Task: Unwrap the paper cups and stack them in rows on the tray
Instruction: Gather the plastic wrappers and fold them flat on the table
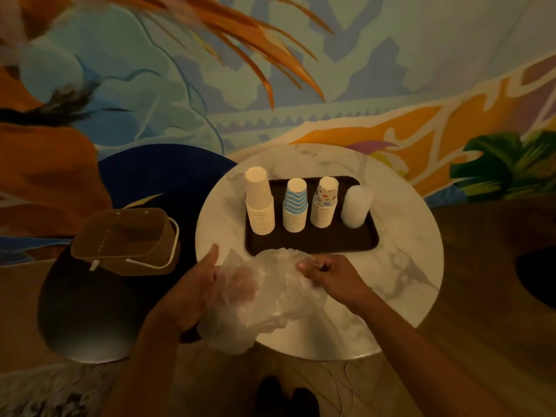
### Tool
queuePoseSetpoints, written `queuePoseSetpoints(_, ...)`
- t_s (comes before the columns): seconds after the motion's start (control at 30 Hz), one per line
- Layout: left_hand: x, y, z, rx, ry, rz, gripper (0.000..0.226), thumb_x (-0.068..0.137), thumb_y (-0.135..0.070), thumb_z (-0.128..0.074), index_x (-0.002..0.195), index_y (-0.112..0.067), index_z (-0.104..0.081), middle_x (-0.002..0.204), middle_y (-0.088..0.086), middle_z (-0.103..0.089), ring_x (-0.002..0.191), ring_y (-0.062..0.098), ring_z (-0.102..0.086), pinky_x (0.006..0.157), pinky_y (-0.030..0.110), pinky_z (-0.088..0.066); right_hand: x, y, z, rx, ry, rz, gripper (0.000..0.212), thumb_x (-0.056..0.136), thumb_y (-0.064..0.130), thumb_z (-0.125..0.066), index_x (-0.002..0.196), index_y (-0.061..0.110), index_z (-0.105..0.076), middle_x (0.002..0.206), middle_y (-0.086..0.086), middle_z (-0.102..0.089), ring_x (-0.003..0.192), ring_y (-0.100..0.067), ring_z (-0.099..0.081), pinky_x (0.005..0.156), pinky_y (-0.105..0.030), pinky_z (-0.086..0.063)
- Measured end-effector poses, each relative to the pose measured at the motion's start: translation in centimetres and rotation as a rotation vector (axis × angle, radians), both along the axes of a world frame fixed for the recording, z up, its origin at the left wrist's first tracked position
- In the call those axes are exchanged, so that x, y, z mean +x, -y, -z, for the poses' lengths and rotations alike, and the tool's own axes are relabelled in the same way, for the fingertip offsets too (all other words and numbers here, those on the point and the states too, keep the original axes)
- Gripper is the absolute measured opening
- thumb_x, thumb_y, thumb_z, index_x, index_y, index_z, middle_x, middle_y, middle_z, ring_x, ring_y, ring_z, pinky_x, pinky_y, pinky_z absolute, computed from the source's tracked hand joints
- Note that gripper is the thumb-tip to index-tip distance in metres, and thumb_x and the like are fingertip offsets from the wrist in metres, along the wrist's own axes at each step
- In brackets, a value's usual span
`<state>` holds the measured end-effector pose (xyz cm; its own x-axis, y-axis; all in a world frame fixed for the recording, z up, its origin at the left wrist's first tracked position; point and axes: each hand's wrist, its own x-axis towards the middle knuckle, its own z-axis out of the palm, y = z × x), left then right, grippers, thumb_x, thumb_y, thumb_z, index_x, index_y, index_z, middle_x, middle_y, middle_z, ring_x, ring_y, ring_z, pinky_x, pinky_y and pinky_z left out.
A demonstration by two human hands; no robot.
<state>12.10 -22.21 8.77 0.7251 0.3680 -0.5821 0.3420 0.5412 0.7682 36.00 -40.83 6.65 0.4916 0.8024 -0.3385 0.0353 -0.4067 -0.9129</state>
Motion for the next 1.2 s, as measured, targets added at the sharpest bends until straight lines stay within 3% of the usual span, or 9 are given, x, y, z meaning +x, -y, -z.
queuePoseSetpoints(0.07, 1.7, 0.4, -1.1, 0.112, -0.059, -0.020, 0.074, 0.065, -0.061, -0.086, 0.103, 0.001, -0.074, 0.110, 0.023, -0.073, 0.106, 0.039, -0.070, 0.103, 0.055, -0.050, 0.2, 0.1, 0.7, -0.025, 0.072, 0.062, 0.040, 0.093, 0.051, -0.068, 0.091, 0.012, -0.077, 0.086, -0.010, -0.076, 0.086, -0.032, -0.073, 0.079, -0.047, -0.059)
queuePoseSetpoints(0.17, 3.0, -0.4, 0.2, 0.095, -0.083, -0.281, 0.037, 0.083, -0.037, -0.076, 0.102, -0.006, -0.077, 0.099, 0.015, -0.075, 0.090, 0.027, -0.073, 0.086, 0.041, -0.057, 0.7, 0.3, 1.1, 0.007, 0.070, 0.232, 0.035, 0.098, 0.048, -0.062, 0.091, 0.018, -0.078, 0.082, -0.002, -0.077, 0.079, -0.025, -0.074, 0.075, -0.042, -0.060)
queuePoseSetpoints(0.33, 3.3, -3.2, 4.8, -0.097, -0.091, -0.567, 0.032, 0.093, -0.041, -0.070, 0.106, -0.012, -0.074, 0.070, -0.003, -0.057, 0.056, 0.007, -0.049, 0.052, 0.021, -0.048, 0.9, 0.7, 1.1, 0.050, 0.009, 0.397, 0.030, 0.102, 0.040, -0.058, 0.111, 0.019, -0.078, 0.065, 0.004, -0.068, 0.058, -0.012, -0.056, 0.054, -0.030, -0.050)
queuePoseSetpoints(0.63, 3.0, -4.9, 7.9, -0.046, -0.268, -0.756, 0.019, 0.090, -0.034, -0.074, 0.093, -0.017, -0.068, 0.076, -0.001, -0.056, 0.056, 0.012, -0.048, 0.041, 0.022, -0.042, 1.8, 2.4, -0.3, 0.010, -0.046, 0.618, 0.049, 0.097, 0.056, -0.056, 0.089, 0.012, -0.075, 0.082, -0.005, -0.075, 0.076, -0.016, -0.068, 0.068, -0.030, -0.055)
queuePoseSetpoints(0.8, 4.6, -2.2, 5.2, 0.816, -0.461, -0.475, 0.067, 0.082, -0.075, -0.059, 0.133, -0.031, -0.057, 0.132, 0.001, -0.062, 0.120, 0.024, -0.058, 0.101, 0.050, -0.049, 2.7, 2.3, -1.1, 0.082, -0.010, 0.584, 0.052, 0.097, 0.053, -0.060, 0.086, 0.004, -0.073, 0.082, -0.010, -0.074, 0.076, -0.017, -0.068, 0.074, -0.032, -0.055)
queuePoseSetpoints(0.93, 8.1, 3.4, -2.0, 0.899, -0.012, -0.101, 0.119, 0.052, -0.078, -0.082, 0.153, -0.044, -0.029, 0.156, -0.014, -0.038, 0.142, 0.009, -0.037, 0.109, 0.032, -0.036, 3.2, 1.0, -1.9, 0.125, 0.075, 0.527, 0.058, 0.097, 0.052, -0.063, 0.075, -0.001, -0.064, 0.072, -0.018, -0.065, 0.065, -0.013, -0.055, 0.068, -0.033, -0.045)
queuePoseSetpoints(1.03, 10.4, 7.2, -5.1, 1.047, 0.015, 0.305, 0.165, 0.028, -0.080, -0.089, 0.155, -0.052, 0.012, 0.167, -0.023, 0.003, 0.154, 0.008, -0.005, 0.120, 0.040, -0.018, 4.1, 0.1, -2.5, 0.128, 0.111, 0.527, 0.054, 0.099, 0.045, -0.063, 0.064, 0.003, -0.057, 0.057, -0.003, -0.053, 0.057, -0.007, -0.048, 0.063, -0.033, -0.040)
queuePoseSetpoints(1.1, 11.7, 8.1, -5.1, 1.066, -0.055, 0.353, 0.161, 0.037, -0.076, -0.091, 0.154, -0.051, 0.017, 0.166, -0.025, 0.009, 0.153, 0.005, -0.003, 0.120, 0.038, -0.017, 5.1, 0.0, -2.8, 0.119, 0.108, 0.530, 0.051, 0.098, 0.040, -0.064, 0.059, 0.009, -0.055, 0.052, 0.005, -0.049, 0.053, -0.005, -0.043, 0.061, -0.033, -0.038)
queuePoseSetpoints(1.2, 13.3, 8.4, -3.4, 1.145, -0.145, 0.163, 0.097, 0.072, -0.049, -0.083, 0.155, -0.036, -0.033, 0.153, -0.011, -0.045, 0.135, 0.007, -0.048, 0.110, 0.036, -0.044, 7.0, 0.5, -2.6, 0.126, 0.098, 0.508, 0.051, 0.095, 0.038, -0.068, 0.066, -0.002, -0.058, 0.059, -0.014, -0.049, 0.057, -0.010, -0.042, 0.061, -0.033, -0.038)
